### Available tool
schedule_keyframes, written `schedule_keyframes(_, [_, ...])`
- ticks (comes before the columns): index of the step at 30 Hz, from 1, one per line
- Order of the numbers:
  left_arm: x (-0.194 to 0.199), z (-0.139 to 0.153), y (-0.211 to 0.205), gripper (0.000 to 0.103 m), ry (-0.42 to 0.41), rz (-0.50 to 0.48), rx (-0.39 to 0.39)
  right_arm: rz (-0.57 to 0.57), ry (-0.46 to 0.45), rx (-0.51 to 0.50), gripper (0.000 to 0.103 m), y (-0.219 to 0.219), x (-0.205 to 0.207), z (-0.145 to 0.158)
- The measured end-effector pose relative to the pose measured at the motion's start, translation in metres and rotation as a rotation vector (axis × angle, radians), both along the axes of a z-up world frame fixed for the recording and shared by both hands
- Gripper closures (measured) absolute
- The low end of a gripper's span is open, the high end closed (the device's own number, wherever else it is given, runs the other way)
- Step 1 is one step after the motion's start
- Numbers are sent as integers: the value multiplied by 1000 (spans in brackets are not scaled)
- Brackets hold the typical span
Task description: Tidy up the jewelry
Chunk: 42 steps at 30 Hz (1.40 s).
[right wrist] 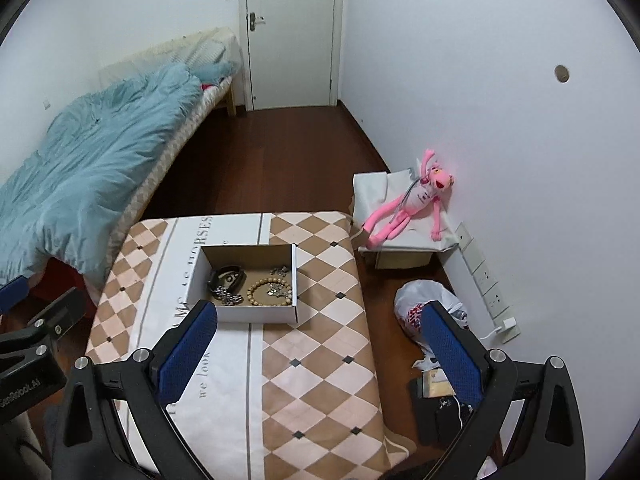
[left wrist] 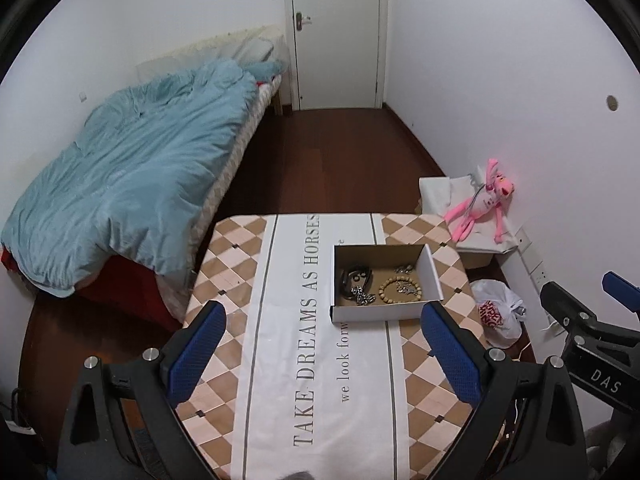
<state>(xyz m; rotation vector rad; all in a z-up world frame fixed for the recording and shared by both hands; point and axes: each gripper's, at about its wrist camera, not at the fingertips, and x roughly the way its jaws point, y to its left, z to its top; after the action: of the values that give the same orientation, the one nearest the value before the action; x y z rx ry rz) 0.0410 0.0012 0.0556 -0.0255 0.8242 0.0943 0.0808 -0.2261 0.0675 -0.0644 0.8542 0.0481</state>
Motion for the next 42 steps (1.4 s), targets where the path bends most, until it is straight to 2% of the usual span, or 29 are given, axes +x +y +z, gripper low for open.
schedule_keyframes(9, [-27,26,1,3,-36,0,-20,6,-78,10,0,-5,-39,42])
schedule_keyframes(17, [-29,27,-6,3,-27,-3,-18,17,-64,21,0,-8,-45,48])
schedule_keyframes(31, [16,12,-9,3,73,1,-19,1,-14,-8,0,-1,7,34])
schedule_keyframes(42, [51,1,-9,3,151,5,-13,12,88,-28,0,5,49,10])
